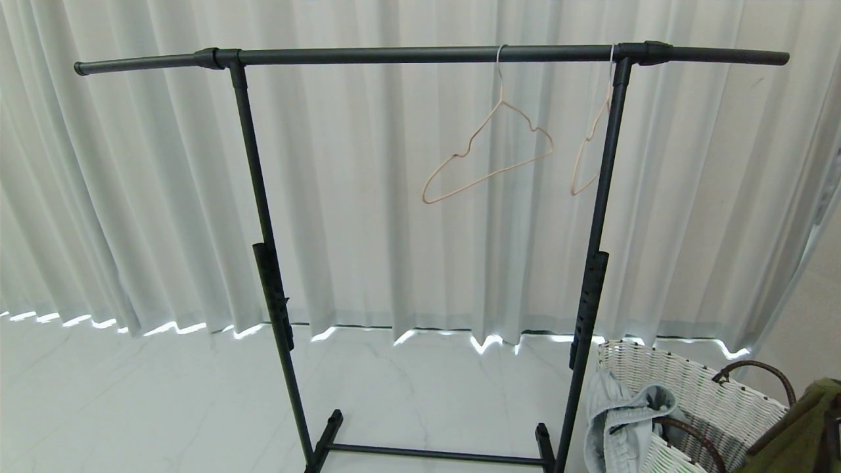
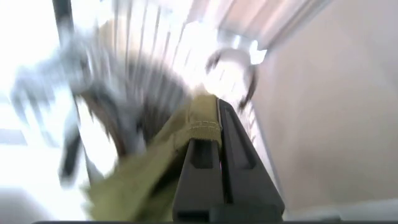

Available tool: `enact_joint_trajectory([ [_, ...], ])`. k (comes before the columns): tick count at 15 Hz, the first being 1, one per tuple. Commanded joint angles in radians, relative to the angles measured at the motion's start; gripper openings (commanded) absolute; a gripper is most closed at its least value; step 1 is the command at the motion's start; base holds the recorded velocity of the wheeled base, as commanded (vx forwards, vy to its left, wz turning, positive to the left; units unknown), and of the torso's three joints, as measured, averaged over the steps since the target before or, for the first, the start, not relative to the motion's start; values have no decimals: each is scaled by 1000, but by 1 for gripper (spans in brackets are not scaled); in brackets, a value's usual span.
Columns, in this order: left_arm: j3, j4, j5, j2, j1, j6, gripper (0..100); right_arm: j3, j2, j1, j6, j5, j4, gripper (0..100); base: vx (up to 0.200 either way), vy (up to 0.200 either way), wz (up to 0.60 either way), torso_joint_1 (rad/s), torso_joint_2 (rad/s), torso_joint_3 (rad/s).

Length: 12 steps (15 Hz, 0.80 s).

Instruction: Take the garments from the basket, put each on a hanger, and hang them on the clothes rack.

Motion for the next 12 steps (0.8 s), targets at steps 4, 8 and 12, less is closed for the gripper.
enact_joint_trajectory([
  [4,0,0,1,0,0,6,100,-17,-318,30,187,2,17,0,0,0,0,0,0,0],
  [8,0,0,1,0,0,10,100,-288,-480,173,230,5,431,0,0,0,0,0,0,0],
  [12,0,0,1,0,0,10,100,-413,-734,431,422,11,971,0,0,0,0,0,0,0],
])
